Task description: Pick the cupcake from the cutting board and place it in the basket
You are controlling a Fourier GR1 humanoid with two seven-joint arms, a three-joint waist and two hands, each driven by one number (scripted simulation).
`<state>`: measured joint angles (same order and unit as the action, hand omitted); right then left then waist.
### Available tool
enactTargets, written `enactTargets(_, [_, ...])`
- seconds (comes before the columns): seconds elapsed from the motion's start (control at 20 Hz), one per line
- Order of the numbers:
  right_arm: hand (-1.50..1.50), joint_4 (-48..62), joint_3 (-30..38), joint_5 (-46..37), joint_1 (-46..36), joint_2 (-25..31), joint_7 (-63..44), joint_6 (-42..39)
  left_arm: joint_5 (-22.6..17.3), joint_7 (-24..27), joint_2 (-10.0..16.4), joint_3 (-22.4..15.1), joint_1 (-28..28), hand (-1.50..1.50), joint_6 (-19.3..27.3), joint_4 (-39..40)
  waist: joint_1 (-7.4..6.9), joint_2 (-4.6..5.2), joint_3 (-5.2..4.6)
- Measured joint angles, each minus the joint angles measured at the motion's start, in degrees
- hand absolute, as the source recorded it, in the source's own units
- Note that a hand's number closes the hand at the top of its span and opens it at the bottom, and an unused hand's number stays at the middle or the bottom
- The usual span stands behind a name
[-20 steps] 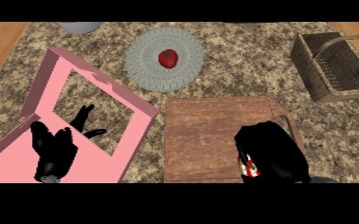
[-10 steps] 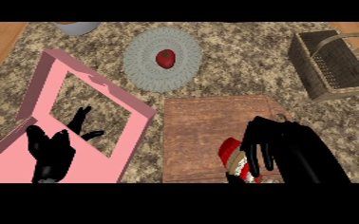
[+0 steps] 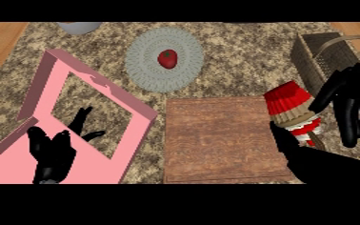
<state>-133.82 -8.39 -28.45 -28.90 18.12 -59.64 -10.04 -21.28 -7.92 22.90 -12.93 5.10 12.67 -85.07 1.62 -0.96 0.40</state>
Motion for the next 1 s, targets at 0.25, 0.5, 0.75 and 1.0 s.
enactTargets(0.25, [1.5,2.25,11.74,6.69,-8.16,4.22,-1.92,-0.98,-0.02,0.13,0.02,-0.09,0.19,0.0,0.18,-0.25,-0.12,-0.06,-0.09])
enactTargets(0.5, [1.5,11.39,20.81,13.6,-16.86,10.65,-1.91,-2.18,-0.37,-0.31,0.33,-0.31,-0.28,0.0,-0.3,-0.19,-0.55,0.12,-0.17])
enactTargets(0.75, [1.5,23.32,25.85,18.44,-22.66,17.94,0.0,-4.38,-0.33,-0.22,0.4,-0.71,-0.61,0.0,-0.52,-0.3,-1.23,0.43,-0.17])
enactTargets(1.0, [1.5,34.25,27.67,20.05,-25.21,23.71,4.33,-7.18,-0.22,-0.25,0.27,-0.96,-1.35,0.0,-0.56,0.23,-1.8,0.7,0.0])
